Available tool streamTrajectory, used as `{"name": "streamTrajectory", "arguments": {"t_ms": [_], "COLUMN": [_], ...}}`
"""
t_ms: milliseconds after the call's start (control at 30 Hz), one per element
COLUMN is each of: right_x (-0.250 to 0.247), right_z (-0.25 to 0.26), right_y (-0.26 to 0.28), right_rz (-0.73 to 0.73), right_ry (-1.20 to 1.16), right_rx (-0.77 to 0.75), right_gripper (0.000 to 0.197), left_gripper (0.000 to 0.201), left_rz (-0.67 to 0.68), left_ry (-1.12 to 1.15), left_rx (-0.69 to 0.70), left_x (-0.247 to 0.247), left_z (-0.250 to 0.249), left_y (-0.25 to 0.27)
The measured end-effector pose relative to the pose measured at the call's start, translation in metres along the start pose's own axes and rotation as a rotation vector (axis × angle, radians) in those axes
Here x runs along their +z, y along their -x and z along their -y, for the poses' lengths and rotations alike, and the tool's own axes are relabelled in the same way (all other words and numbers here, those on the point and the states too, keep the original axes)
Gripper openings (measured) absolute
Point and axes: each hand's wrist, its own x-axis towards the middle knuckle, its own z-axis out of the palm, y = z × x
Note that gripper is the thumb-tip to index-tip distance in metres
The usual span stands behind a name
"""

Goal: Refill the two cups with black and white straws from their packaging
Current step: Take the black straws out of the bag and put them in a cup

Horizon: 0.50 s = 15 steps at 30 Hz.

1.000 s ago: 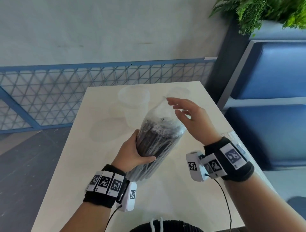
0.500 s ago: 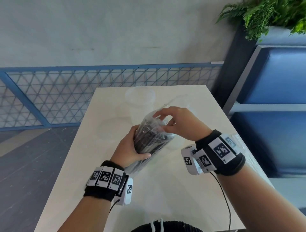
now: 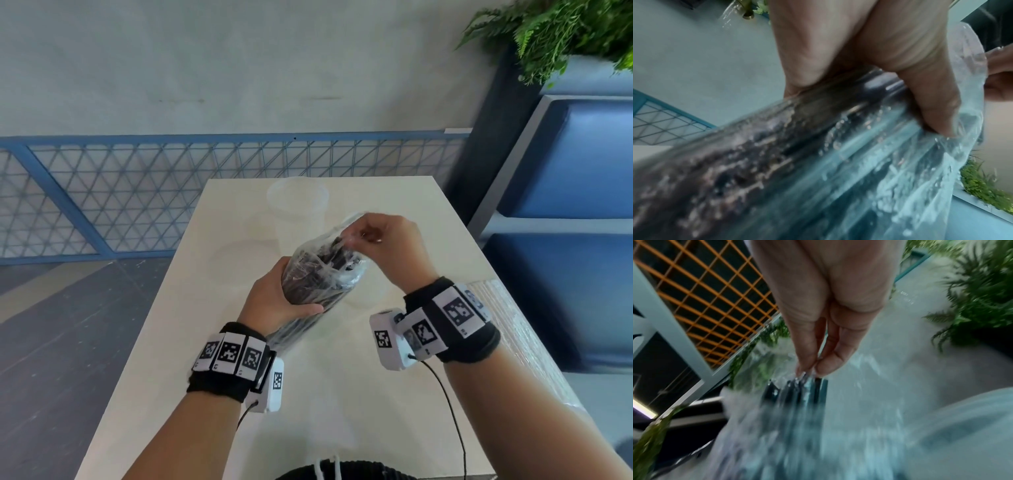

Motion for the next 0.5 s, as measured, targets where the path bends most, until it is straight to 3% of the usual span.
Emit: {"name": "streamTrajectory", "arguments": {"t_ms": [267,333,400,500], "right_x": [-0.014,-0.008,0.001,0.026], "right_z": [-0.009,-0.011,-0.012,-0.012], "right_y": [-0.009,-0.007,0.000,0.008], "right_rz": [-0.250,-0.288,-0.232,-0.024], "right_ry": [-0.248,-0.316,-0.425,-0.633], "right_rx": [0.047,0.072,0.151,0.278], "right_gripper": [0.002,0.012,0.032,0.054], "left_gripper": [0.069,0.069,0.068,0.069], "left_rz": [-0.017,-0.023,-0.032,-0.022], "left_ry": [0.004,0.013,0.022,0.045], "left_rx": [-0.016,-0.019,-0.016,-0.008], "left_x": [-0.002,-0.002,-0.003,-0.001], "left_z": [0.005,0.006,0.008,0.006], "left_y": [-0.004,-0.005,-0.007,-0.009]}}
